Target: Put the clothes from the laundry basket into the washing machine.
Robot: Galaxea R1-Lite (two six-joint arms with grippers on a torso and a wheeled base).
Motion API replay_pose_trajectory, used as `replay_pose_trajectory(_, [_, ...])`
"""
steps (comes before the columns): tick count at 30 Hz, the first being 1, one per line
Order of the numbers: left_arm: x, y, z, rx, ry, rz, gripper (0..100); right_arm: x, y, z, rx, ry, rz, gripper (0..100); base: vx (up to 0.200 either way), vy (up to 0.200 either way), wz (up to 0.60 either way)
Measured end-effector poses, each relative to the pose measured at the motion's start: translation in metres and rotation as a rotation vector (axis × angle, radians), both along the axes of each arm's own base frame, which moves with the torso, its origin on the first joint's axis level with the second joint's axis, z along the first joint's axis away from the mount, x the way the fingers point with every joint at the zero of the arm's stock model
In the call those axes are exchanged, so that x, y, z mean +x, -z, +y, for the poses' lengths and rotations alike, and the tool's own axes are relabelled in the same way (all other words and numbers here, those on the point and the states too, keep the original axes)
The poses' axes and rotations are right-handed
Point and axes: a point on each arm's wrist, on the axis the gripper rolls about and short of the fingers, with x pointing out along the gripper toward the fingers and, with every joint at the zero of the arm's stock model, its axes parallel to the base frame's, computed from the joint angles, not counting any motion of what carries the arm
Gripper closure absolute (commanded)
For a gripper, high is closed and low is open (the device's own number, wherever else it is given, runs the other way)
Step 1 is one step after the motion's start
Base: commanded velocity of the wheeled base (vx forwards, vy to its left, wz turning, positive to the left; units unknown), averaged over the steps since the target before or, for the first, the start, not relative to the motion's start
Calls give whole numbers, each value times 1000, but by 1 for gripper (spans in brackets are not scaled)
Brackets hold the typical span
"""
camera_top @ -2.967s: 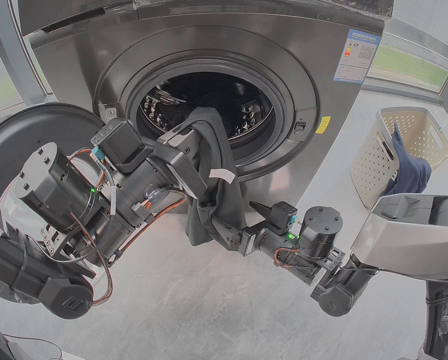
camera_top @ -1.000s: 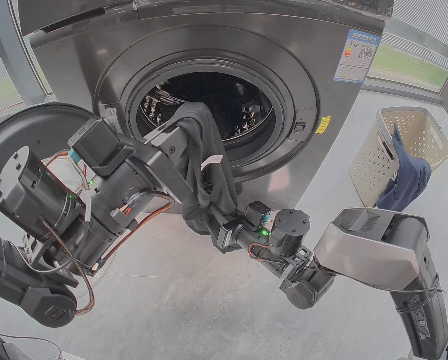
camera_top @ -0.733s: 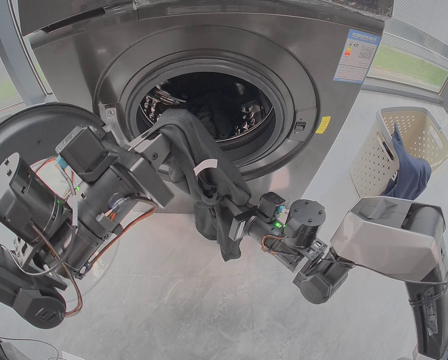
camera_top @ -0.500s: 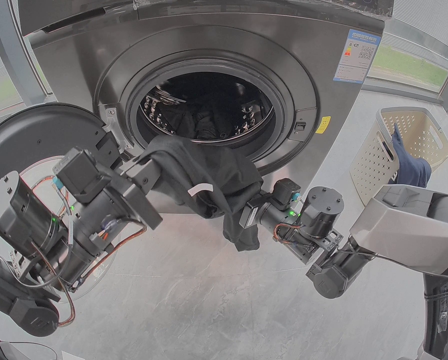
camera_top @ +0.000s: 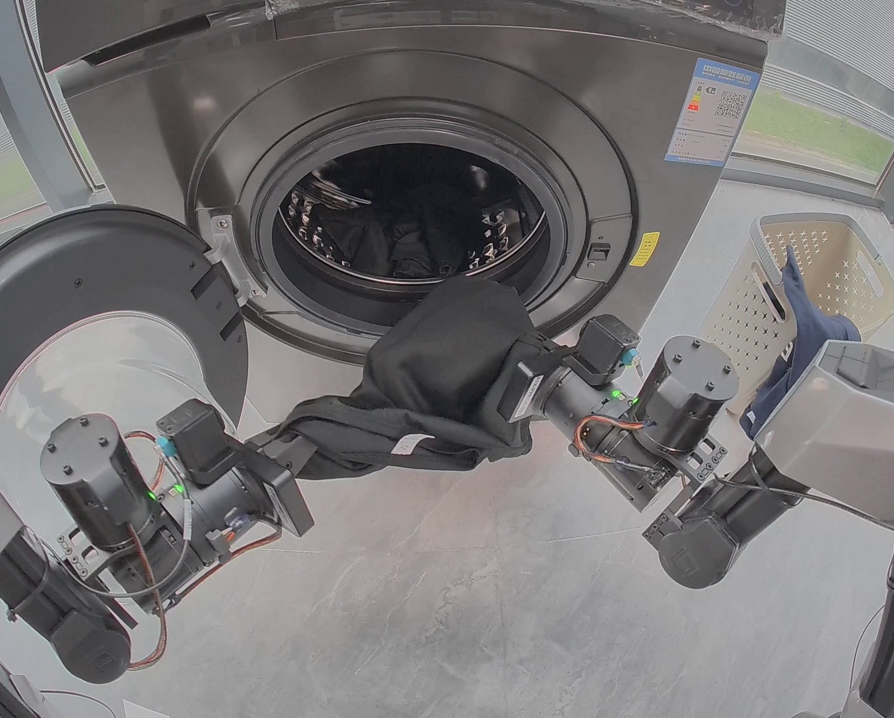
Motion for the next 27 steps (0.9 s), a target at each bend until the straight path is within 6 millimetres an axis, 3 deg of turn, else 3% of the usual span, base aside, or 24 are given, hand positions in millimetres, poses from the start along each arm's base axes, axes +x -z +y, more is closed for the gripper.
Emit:
replay_pose_trajectory(1, [2,4,-1,9,-2,12,100,-1,-1,0,1,-2,-1,100,0,0,0])
replay_pose_trajectory(2, [4,8,-2,19,-3,28,0,-2,-2,0,1,-4,-1,100,0,0,0])
replay_pose_trajectory(11, [10,41,-6,91,0,140,0,-6,-8,1,12,-10,-12,100,0,0,0])
replay_pose_trajectory(19, [-15,67,-5,183,50,266,0,-2,-16,3,33,-9,-40,100,0,0,0])
replay_pose_trajectory(27, [-15,72,-12,207,78,270,0,-3,-18,6,40,-14,-49,100,0,0,0])
